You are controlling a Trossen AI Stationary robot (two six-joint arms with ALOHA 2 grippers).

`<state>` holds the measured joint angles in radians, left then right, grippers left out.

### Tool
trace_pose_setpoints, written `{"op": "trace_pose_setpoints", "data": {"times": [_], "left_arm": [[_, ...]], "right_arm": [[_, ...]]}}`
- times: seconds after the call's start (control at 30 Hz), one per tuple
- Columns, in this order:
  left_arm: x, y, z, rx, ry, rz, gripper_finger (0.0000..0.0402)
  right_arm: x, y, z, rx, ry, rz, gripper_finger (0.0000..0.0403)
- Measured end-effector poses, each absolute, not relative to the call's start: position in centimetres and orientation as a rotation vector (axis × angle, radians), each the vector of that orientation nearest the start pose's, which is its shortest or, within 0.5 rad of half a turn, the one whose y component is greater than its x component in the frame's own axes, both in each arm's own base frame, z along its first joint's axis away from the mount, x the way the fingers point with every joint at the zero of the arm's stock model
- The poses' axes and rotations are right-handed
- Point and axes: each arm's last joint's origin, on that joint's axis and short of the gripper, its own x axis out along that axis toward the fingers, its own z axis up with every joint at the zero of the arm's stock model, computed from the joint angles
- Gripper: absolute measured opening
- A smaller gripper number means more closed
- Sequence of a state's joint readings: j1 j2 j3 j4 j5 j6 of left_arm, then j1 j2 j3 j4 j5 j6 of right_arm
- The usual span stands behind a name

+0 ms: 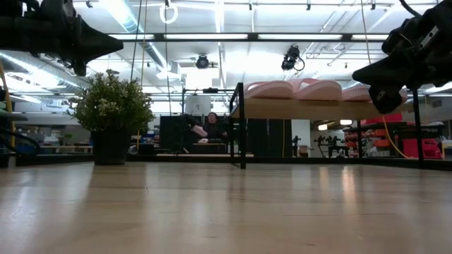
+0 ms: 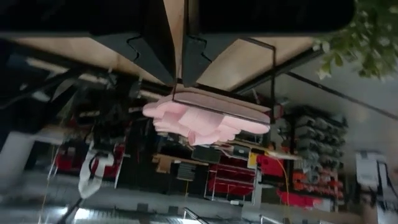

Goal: Pick and place slides into the shelf
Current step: Return to Home Position

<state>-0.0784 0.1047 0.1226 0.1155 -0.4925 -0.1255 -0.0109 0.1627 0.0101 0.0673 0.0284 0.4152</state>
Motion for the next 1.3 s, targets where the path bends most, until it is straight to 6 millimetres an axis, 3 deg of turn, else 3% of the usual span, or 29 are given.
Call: {"op": "trace_pose_setpoints", "data": {"times": [0.13, 0.73, 1.3], "left_arm": [[9.45, 0.63, 20.79, -0.232, -0.17, 0.4, 0.0024], [9.45, 0.63, 20.79, -0.232, -0.17, 0.4, 0.0036], [9.45, 0.63, 20.79, -0.231, -0.169, 0.4, 0.0024]], "right_arm": [[10.71, -0.2, 16.01, 0.415, 0.076, -0.056, 0.0024], [10.71, -0.2, 16.01, 0.415, 0.076, -0.057, 0.0023], [10.71, -0.2, 16.01, 0.415, 0.076, -0.057, 0.0025]]}}
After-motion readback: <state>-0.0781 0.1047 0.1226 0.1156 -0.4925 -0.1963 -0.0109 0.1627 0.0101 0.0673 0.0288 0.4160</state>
